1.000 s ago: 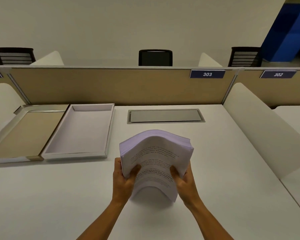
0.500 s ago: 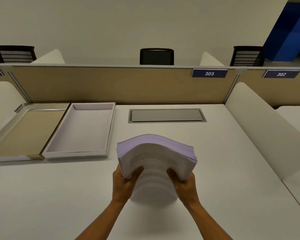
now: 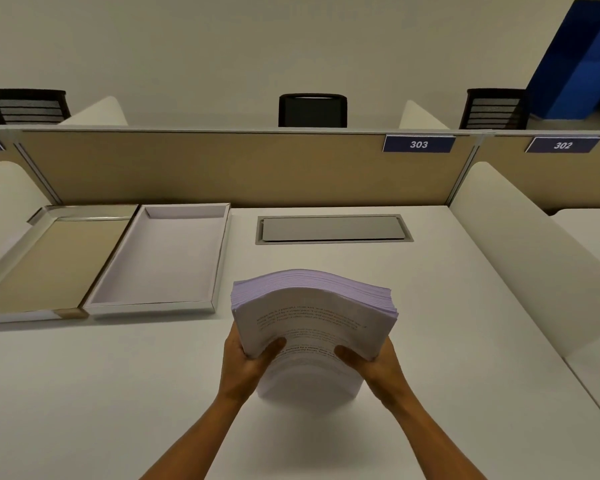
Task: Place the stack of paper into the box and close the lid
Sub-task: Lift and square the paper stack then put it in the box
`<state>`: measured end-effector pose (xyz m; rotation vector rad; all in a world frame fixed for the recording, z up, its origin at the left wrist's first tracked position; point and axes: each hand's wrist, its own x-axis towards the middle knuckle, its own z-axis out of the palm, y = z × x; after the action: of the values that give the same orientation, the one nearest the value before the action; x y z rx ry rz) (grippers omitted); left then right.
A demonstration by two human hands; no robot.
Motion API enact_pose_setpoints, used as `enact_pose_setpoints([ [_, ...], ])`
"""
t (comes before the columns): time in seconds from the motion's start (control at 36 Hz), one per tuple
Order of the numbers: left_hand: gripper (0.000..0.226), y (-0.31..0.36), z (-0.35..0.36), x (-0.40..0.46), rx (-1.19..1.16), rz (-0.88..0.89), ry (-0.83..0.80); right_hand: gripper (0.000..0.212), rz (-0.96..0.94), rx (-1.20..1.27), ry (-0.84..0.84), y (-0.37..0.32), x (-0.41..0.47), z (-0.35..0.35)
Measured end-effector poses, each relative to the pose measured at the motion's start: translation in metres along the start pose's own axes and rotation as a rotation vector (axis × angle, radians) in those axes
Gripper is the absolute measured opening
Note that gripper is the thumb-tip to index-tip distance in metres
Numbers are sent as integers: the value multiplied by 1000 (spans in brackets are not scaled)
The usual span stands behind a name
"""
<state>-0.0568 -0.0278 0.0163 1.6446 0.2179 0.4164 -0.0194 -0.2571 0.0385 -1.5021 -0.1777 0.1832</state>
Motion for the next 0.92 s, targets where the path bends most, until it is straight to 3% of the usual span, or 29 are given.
enact_pose_setpoints([
  [0.06, 59, 1, 0, 1, -9, -11, -23, 54, 16, -43, -33, -1, 1, 1],
  [0.22, 37, 5, 5, -3, -8, -35, -4, 40, -33, 27, 74, 2, 0, 13],
  [0.5, 37, 19, 2, 0, -18, 29, 28, 46, -78, 64, 113, -8, 2, 17],
  [0.92, 39, -3, 3, -8, -2, -52, -22, 45, 12, 8, 71, 7, -2, 9],
])
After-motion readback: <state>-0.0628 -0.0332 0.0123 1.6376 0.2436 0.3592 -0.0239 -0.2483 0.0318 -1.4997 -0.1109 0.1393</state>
